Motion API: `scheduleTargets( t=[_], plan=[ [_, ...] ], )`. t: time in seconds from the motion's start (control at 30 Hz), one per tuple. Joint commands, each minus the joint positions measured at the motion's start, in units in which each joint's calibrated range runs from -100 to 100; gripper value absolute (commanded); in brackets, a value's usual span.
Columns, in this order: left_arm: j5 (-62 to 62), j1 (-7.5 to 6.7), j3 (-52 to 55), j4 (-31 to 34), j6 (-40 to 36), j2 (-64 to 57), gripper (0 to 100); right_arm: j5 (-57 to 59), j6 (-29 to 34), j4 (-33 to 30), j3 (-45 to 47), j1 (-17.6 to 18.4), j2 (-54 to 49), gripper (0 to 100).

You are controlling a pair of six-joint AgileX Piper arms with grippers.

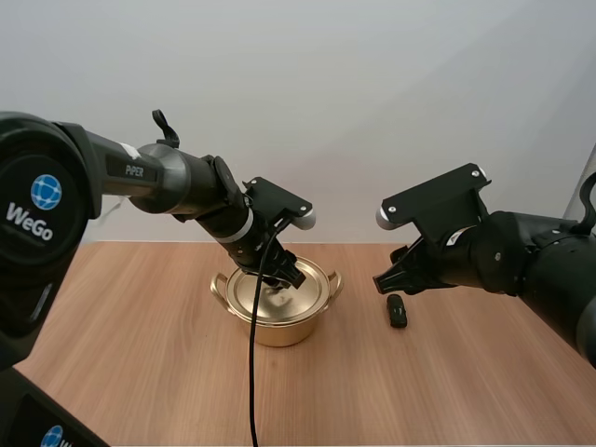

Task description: Open the pot, put the car inside, and close it

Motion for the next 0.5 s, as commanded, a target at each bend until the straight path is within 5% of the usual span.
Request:
scheduleTargets(
  t=[0.0, 0.27, 0.47],
  plan=[
    [-0.4, -0.06, 0.0, -0.1, 0.0, 0.0, 76, 0.0, 0.0, 0.0, -0.1, 0.0, 0.0, 85],
    [-0.4, -0.06, 0.0, -0.1, 0.0, 0.2, 58, 0.0, 0.0, 1.1, -0.1, 0.0, 0.0, 85],
    [-0.2, -0.06, 0.0, -0.3, 0.0, 0.2, 13, 0.0, 0.0, 1.1, -0.1, 0.0, 0.0, 85]
  ],
)
